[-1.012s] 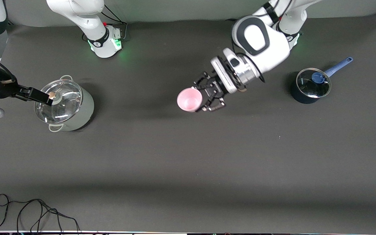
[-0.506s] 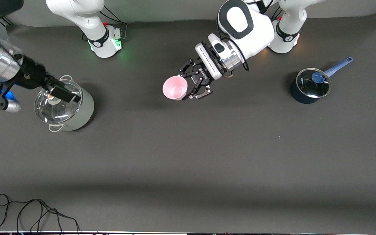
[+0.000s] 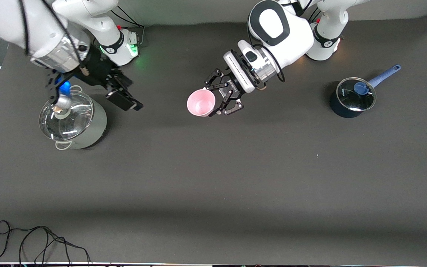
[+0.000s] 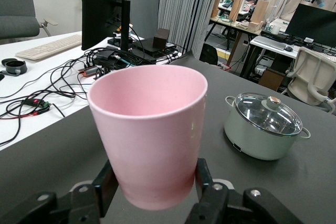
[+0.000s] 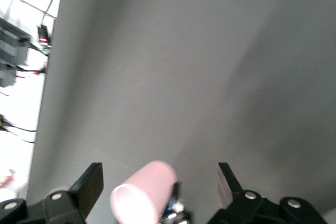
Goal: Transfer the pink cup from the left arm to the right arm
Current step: 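Reach the right gripper to the cup rim while the left gripper holds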
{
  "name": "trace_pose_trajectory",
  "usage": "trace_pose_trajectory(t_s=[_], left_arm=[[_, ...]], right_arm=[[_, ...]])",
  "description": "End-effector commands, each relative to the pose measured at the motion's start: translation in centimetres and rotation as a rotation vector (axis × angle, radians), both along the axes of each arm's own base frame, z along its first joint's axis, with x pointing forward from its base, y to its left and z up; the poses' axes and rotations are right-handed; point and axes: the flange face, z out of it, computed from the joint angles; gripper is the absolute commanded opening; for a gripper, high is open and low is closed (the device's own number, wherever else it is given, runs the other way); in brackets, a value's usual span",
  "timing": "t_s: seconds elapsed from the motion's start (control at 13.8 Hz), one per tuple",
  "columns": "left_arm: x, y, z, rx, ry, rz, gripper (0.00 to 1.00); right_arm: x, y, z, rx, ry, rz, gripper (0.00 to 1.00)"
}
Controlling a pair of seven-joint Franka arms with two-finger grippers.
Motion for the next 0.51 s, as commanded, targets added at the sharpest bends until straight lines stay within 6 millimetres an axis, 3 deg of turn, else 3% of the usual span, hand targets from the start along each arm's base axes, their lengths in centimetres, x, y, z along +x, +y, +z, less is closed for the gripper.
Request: trace_pose_trajectory(t_s=[0.0, 0.22, 0.43], left_arm=[[-0.2, 0.0, 0.7, -0.006, 0.006, 0.022, 0.38], [-0.2, 0.0, 0.7, -0.007, 0.005, 0.023, 0.38], [-0.1, 0.1, 0.6, -0.003, 0.006, 0.027, 0.38]], right_arm=[[0.4, 3.3, 0.5, 0.072, -0.012, -0.107, 0.96], [0.0, 8.3, -1.0, 0.046, -0.031, -0.058, 0.96], [-1.9, 13.6, -4.1, -0.074, -0.066, 0.041, 0.96]])
